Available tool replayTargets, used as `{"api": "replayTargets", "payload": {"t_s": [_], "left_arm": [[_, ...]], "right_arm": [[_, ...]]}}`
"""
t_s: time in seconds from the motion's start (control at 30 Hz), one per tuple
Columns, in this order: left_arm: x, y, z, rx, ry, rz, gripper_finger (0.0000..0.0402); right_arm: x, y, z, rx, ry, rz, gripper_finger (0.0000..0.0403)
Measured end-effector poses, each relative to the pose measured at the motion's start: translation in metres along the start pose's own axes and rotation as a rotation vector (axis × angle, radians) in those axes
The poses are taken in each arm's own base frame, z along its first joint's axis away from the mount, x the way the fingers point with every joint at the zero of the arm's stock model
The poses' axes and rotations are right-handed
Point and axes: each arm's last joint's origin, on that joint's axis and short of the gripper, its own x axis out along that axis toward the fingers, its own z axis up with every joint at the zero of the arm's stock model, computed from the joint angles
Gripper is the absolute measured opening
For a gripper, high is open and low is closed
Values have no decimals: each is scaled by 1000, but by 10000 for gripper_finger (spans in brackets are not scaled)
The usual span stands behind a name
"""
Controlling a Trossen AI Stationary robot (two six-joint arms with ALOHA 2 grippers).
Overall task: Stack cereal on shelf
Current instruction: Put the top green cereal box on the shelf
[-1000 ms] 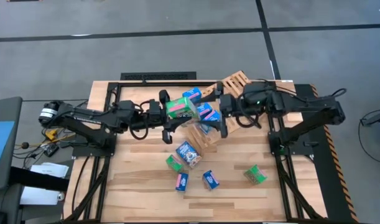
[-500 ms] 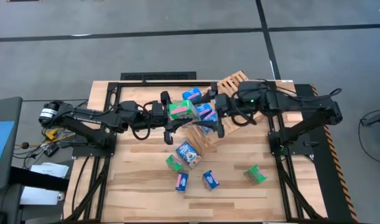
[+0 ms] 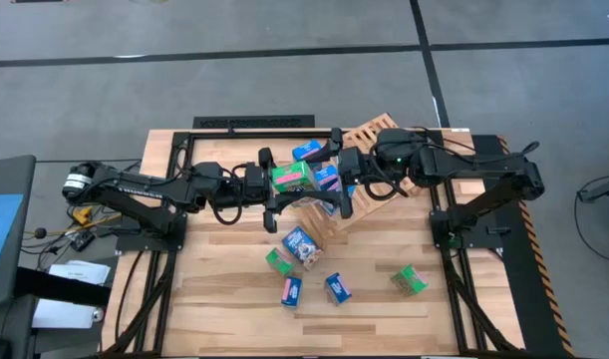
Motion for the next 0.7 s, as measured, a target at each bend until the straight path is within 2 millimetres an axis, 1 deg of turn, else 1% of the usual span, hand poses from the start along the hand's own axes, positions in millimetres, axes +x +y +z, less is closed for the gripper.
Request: {"api": "replayTargets", "payload": {"t_s": [0.17,0.23,0.33,0.7], "left_arm": [[0,0,0,-2,4,-4,164],[0,0,-1,-3,6,-4,164],[0,0,-1,-3,8,-5,164],[0,0,-2,-17,20,-3,164]], "right_arm": [[6,0,-7,6,27,12,331],[7,0,-10,14,48,14,317],[5,0,-7,25,31,13,293],[6,-1,-7,28,35,8,212]]}}
